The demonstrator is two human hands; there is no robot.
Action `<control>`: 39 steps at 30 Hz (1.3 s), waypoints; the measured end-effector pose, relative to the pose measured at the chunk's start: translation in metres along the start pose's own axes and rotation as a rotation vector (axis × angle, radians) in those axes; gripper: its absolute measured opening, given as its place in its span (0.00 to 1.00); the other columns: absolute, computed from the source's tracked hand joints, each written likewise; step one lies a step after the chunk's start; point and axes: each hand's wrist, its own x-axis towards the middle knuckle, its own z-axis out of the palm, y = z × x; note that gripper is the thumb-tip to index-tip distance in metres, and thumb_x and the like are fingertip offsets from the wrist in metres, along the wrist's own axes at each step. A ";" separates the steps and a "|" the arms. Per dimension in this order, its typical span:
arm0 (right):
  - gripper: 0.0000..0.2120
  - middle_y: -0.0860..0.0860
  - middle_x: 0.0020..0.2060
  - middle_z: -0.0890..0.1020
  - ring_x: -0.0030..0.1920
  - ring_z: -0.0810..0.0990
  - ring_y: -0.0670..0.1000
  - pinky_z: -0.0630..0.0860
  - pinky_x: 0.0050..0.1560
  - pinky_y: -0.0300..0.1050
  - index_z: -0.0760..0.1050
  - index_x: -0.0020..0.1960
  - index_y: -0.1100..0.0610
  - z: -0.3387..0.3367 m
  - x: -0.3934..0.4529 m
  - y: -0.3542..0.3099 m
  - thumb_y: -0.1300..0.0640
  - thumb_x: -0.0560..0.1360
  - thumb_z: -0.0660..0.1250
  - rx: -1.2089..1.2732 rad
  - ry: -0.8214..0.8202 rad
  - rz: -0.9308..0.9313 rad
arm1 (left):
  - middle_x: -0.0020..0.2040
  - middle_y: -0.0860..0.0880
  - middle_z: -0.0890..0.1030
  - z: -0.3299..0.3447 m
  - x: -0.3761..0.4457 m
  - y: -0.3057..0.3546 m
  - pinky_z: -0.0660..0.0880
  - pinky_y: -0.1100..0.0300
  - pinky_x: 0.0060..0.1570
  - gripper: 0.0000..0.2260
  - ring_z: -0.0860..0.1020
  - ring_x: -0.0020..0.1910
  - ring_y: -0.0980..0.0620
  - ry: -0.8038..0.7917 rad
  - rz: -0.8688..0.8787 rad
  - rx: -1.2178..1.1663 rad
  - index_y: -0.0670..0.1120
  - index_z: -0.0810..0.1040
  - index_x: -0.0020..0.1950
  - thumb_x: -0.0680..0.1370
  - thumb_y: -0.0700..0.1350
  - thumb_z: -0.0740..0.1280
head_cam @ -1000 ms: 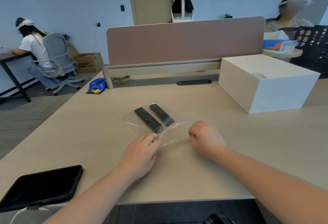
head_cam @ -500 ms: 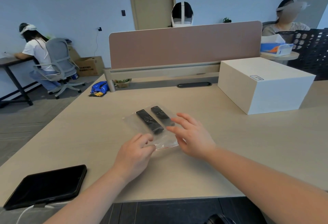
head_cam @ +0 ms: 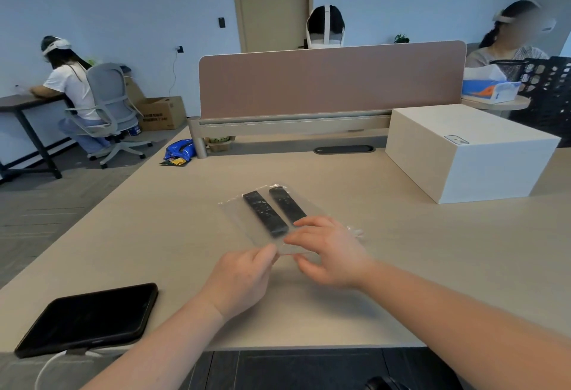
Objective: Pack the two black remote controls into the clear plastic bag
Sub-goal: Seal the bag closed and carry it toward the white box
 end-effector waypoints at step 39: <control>0.06 0.50 0.33 0.85 0.38 0.82 0.51 0.78 0.43 0.50 0.84 0.39 0.52 0.014 0.017 -0.007 0.52 0.69 0.71 0.243 0.011 0.098 | 0.39 0.53 0.85 -0.004 0.003 -0.005 0.71 0.63 0.34 0.06 0.78 0.38 0.55 0.006 -0.114 -0.212 0.50 0.77 0.42 0.74 0.46 0.60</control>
